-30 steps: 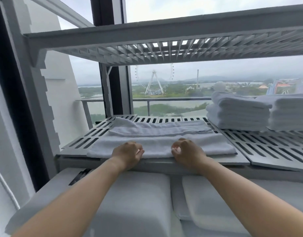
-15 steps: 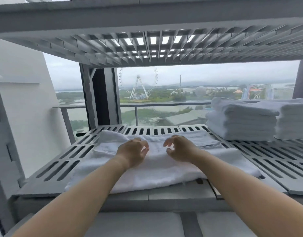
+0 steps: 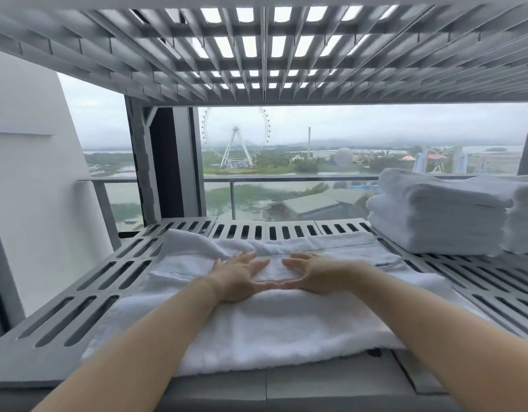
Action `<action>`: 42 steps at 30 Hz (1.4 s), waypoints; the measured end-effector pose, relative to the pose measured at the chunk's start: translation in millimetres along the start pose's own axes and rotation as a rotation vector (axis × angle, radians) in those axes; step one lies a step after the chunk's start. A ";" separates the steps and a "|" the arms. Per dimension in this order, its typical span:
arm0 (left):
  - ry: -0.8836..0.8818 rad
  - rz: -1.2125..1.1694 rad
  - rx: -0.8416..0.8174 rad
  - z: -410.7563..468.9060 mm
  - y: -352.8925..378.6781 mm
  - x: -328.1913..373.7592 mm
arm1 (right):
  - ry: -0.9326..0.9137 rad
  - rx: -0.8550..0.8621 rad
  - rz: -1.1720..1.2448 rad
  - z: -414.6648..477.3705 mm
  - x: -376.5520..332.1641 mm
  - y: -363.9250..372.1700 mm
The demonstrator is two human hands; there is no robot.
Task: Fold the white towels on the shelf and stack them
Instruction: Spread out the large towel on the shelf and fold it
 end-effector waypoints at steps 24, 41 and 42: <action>-0.005 -0.083 0.245 7.3 -5.3 6.3 | -0.078 0.215 -0.002 12.0 17.6 0.6; 0.079 -0.266 0.586 -22.0 -18.3 15.6 | -0.268 0.511 0.282 -1.8 22.6 -6.8; 0.076 -0.263 0.584 -22.5 -18.3 16.3 | -0.271 0.524 0.277 -1.8 22.1 -7.1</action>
Point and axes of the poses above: each hand's wrist, its own z-axis towards the middle knuckle, its own y-axis out of the palm, x = y × z, the point moved 4 cm from there along z, towards the middle knuckle, and after that the axes turned 2 degrees about y, right-handed, at the moved point
